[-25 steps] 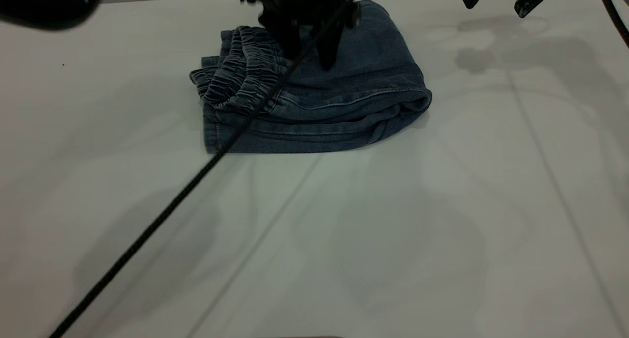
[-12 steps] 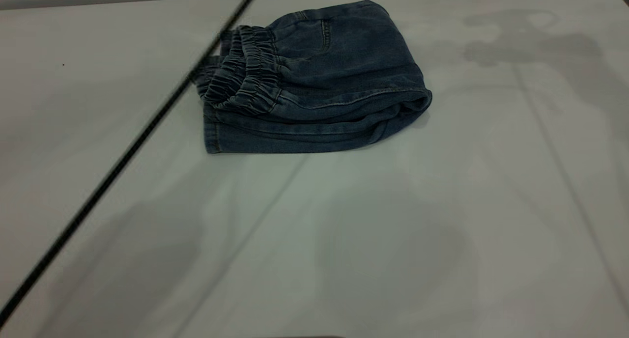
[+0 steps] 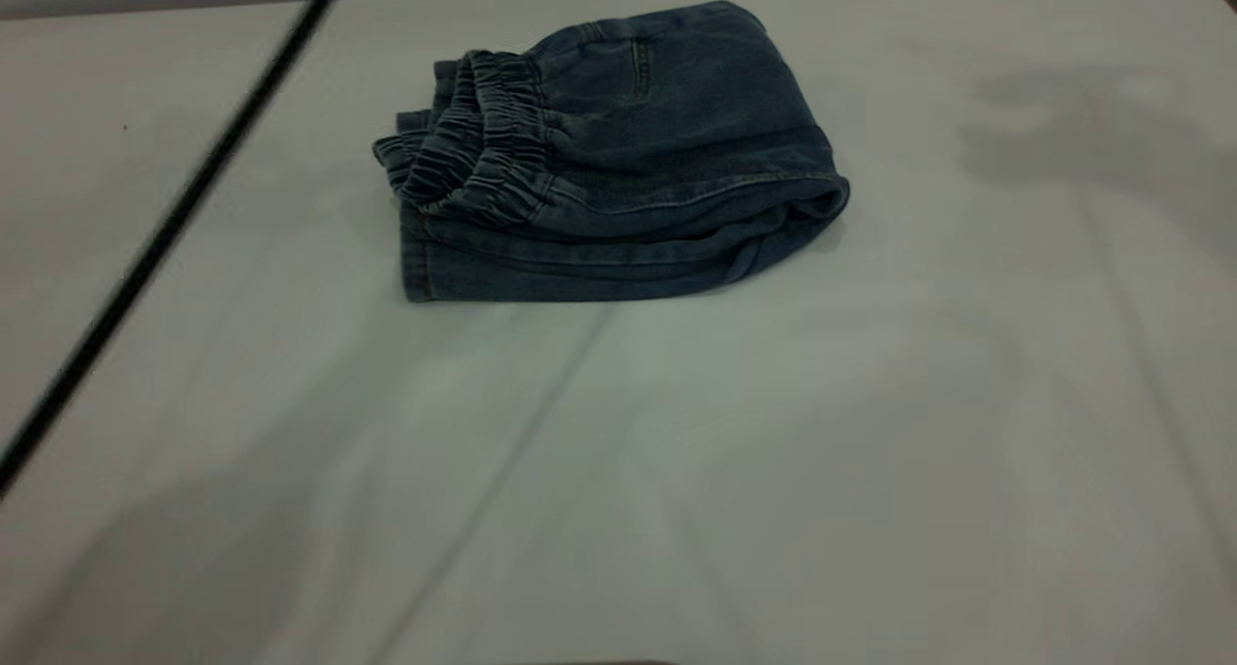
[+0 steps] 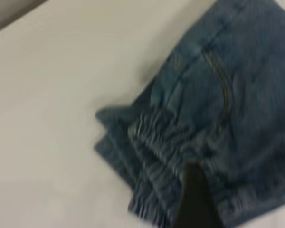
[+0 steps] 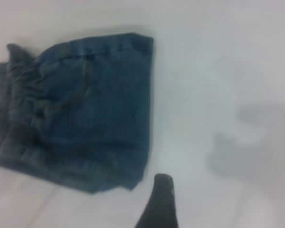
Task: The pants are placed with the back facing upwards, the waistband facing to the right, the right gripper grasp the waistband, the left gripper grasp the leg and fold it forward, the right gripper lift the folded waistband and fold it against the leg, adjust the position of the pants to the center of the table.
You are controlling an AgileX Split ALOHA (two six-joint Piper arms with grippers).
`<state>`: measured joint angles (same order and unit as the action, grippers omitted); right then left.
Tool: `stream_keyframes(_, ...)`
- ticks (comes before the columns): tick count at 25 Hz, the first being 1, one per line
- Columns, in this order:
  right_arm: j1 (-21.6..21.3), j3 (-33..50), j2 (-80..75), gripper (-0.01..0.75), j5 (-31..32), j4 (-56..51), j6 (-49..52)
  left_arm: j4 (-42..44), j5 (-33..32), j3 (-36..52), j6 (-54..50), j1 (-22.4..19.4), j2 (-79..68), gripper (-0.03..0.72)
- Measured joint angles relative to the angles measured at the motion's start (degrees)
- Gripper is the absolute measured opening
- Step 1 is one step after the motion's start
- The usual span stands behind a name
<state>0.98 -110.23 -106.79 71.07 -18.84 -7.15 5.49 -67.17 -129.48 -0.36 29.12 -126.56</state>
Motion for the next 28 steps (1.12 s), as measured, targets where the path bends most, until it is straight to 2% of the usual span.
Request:
stream_keyframes(11, 0.00, 19.02, 31.51, 0.586, 0.85, -0.42, 0.04, 0.77, 0.00, 24.31, -0.25, 0.00, 26.38, 0.456)
stream_keyframes(28, 0.00, 49.74, 70.16, 0.586, 1.50, -0.84, 3.37, 0.77, 0.00, 62.92, -0.26, 0.00, 69.09, 0.456)
